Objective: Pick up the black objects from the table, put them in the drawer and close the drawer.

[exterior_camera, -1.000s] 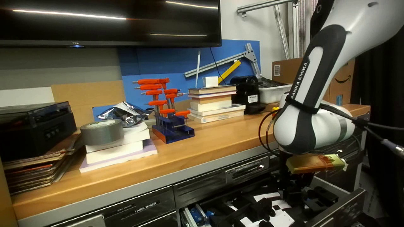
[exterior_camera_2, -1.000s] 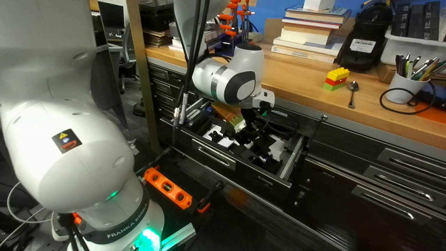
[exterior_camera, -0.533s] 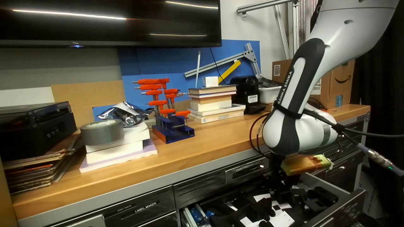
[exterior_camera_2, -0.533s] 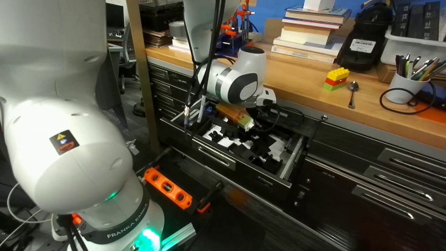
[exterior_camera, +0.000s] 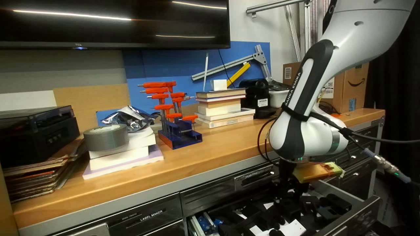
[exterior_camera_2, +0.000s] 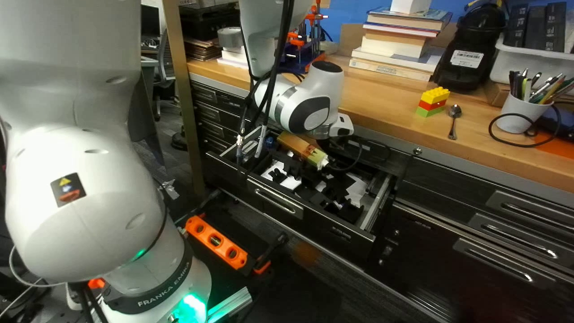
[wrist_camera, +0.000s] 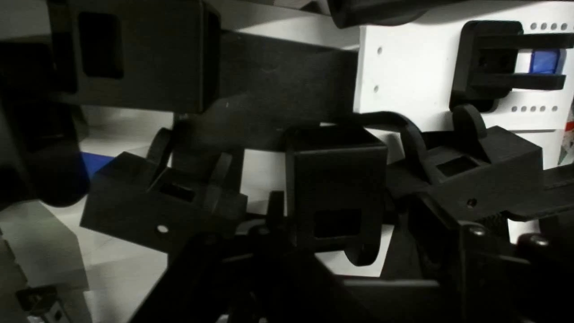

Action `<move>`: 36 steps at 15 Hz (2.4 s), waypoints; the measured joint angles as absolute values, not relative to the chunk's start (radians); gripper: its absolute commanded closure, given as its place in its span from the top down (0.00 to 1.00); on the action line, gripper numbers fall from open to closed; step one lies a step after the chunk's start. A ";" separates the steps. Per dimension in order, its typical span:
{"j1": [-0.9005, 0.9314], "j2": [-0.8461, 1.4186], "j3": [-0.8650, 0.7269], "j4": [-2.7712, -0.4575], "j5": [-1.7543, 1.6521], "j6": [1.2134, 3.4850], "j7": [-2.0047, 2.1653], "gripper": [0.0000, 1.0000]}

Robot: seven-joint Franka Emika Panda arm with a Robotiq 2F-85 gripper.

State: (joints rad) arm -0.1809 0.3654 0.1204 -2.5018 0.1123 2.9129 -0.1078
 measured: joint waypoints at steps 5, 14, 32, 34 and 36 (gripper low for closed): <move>-0.172 0.363 0.105 -2.490 0.112 2.848 -0.106 1.00; 0.025 0.212 -0.086 -2.462 -0.060 2.528 0.335 1.00; 0.032 0.133 -0.087 -2.755 -0.027 2.706 1.011 1.00; 0.031 0.167 -0.089 -2.754 -0.001 2.801 1.019 1.00; 0.031 0.203 -0.088 -2.754 0.037 2.883 1.021 1.00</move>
State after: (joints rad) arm 0.0314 0.2031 -0.0884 -2.7541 0.0365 2.8825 1.0207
